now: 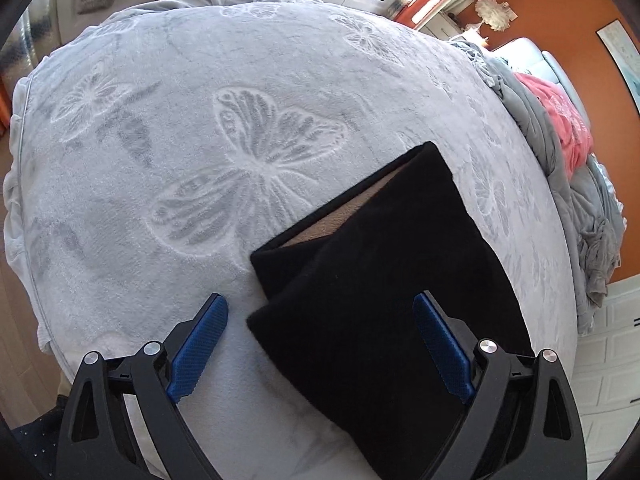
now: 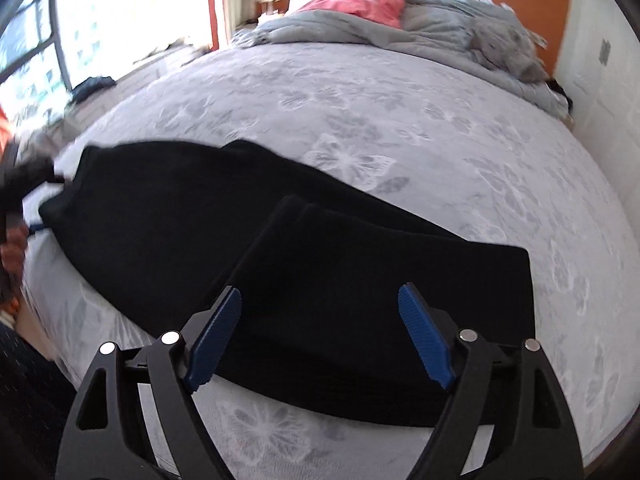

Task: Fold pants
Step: 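Open the right tool while the left tool grasps the folded end, then lift the folded end of the black pants with the left tool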

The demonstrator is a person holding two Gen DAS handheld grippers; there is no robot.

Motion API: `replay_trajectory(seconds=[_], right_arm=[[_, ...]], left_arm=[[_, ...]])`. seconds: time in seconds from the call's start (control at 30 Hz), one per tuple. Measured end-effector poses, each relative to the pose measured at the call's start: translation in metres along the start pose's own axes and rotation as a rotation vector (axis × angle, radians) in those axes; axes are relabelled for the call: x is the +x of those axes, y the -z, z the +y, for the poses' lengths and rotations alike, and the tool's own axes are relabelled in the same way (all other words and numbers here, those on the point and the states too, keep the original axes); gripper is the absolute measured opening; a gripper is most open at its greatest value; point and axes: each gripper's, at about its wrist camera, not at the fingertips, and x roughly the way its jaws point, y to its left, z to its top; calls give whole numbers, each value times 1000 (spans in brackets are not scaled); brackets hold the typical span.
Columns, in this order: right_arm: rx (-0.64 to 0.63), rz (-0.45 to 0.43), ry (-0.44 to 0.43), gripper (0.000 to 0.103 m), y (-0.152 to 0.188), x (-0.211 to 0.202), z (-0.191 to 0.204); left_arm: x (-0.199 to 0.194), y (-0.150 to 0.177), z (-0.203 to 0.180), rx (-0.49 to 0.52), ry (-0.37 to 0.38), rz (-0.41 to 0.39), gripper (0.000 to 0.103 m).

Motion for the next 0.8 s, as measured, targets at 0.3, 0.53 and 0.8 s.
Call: replay_trajectory(seconds=[0.3, 0.53, 0.8], right_arm=[[-28, 86, -55, 24, -17, 38, 19], [112, -37, -123, 91, -24, 13, -6], [370, -67, -66, 91, -22, 2, -78]], left_arm=[[18, 12, -34, 124, -22, 11, 84], [2, 19, -62, 245, -40, -57, 16], [-80, 88, -172, 531, 219, -199, 15]])
